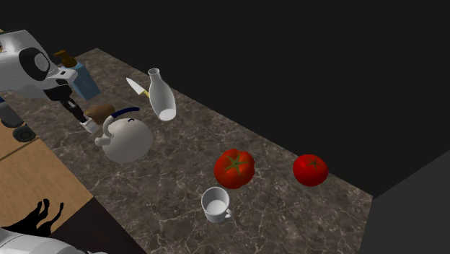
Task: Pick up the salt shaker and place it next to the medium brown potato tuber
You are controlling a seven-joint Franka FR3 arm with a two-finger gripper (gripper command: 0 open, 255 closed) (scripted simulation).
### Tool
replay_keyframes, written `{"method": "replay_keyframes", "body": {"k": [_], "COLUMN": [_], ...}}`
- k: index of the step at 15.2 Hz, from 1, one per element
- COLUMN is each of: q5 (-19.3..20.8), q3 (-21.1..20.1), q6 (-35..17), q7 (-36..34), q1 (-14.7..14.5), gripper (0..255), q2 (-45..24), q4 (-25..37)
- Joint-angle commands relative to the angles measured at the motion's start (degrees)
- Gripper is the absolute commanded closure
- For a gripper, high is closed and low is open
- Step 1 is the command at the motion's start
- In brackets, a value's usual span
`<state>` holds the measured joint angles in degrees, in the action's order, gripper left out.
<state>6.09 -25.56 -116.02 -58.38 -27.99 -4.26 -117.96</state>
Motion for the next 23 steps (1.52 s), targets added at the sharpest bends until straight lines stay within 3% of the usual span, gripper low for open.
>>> {"method": "replay_keyframes", "body": {"k": [1,10,11,16,20,23], "q5": [0.6,0.9,0.9,0.9,-0.6,-0.6], "q3": [0.0,0.1,0.1,0.1,-0.2,-0.2], "q6": [-1.5,-2.4,-2.4,-2.4,4.5,4.5], "q7": [-0.4,-0.7,-0.7,-0.7,0.3,0.3], "q1": [0.0,-0.1,-0.1,-0.1,-0.1,-0.1], "gripper": [255,255,0,0,0,0], "q2": [-1.0,-1.5,-1.5,-1.5,0.7,0.7], "q4": [-0.6,-1.1,-1.1,-1.1,4.0,4.0]}}
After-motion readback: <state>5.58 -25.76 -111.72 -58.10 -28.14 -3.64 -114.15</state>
